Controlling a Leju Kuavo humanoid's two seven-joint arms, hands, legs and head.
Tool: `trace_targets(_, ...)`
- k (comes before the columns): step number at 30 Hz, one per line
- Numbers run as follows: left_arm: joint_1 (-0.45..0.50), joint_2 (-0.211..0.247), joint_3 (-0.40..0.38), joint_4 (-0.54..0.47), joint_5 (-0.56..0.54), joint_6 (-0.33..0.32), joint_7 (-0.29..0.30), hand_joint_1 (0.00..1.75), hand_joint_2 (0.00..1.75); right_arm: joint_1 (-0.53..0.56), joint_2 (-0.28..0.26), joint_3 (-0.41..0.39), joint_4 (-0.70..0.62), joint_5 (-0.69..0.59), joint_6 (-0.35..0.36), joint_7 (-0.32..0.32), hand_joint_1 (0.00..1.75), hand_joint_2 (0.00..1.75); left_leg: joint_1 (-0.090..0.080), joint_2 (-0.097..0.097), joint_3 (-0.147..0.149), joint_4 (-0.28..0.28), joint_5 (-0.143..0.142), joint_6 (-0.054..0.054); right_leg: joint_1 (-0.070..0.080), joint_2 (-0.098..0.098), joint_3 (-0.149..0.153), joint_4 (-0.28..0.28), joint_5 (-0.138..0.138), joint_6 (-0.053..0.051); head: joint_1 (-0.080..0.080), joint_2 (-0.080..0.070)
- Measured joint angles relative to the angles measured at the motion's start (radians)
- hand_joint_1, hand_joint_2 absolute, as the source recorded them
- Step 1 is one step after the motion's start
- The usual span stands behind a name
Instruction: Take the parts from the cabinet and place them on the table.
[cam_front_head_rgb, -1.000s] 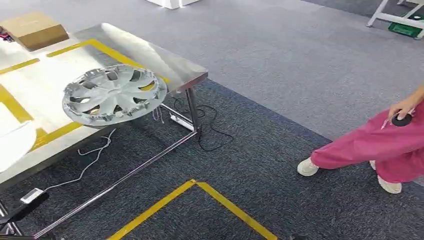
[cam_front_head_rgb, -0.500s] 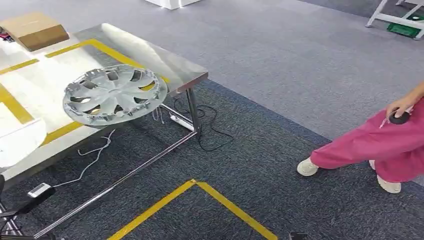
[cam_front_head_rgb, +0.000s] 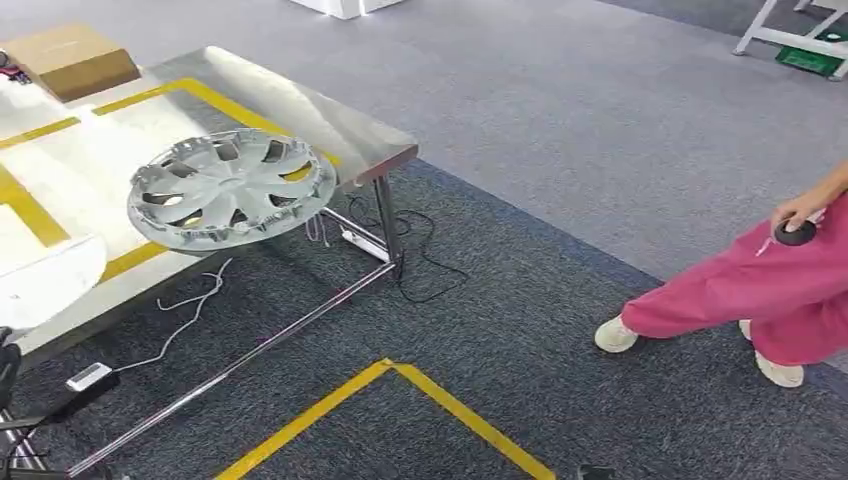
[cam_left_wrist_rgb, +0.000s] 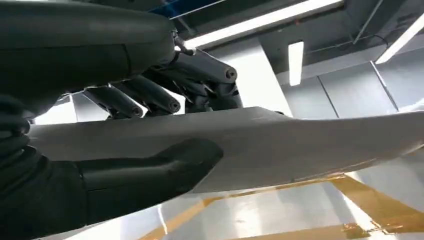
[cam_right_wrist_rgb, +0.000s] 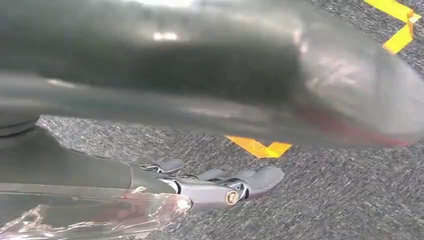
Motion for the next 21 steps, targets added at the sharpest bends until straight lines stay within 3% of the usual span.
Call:
trace_targets(4, -0.064, 0.028, -0.079, 0.01, 0.0, -0.051, 0.042, 1.75, 1.75, -0.007, -0.002, 0.006, 0.01, -0.011, 0.0, -0.002, 0.0, 0.0, 0.0, 0.0, -0.001, 0.0, 0.001, 0.001, 0.0, 0.0, 0.005, 0.0, 0.001, 0.0, 0.0, 0.0)
trace_targets(8, -0.127, 0.028, -0.139, 0.027, 0.0, -0.092, 0.042, 1.75, 1.75, -0.007, -0.003, 0.017, 0.012, -0.021, 0.007, 0.004, 0.0, 0.0, 0.0, 0.0, -0.006, 0.001, 0.006, 0.001, 0.0, 0.001, 0.005, 0.0, 0.006, 0.0, 0.0, 0.0)
trace_targets(21, -0.272, 0.027, -0.267, 0.154, 0.0, -0.114, 0.068, 1.75, 1.75, 0.001, -0.006, 0.05, 0.012, -0.04, 0.029, 0.014, 0.0, 0.0, 0.0, 0.0, -0.008, 0.001, 0.007, 0.001, 0.0, 0.001, 0.003, 0.0, 0.008, 0.0, 0.0, 0.0)
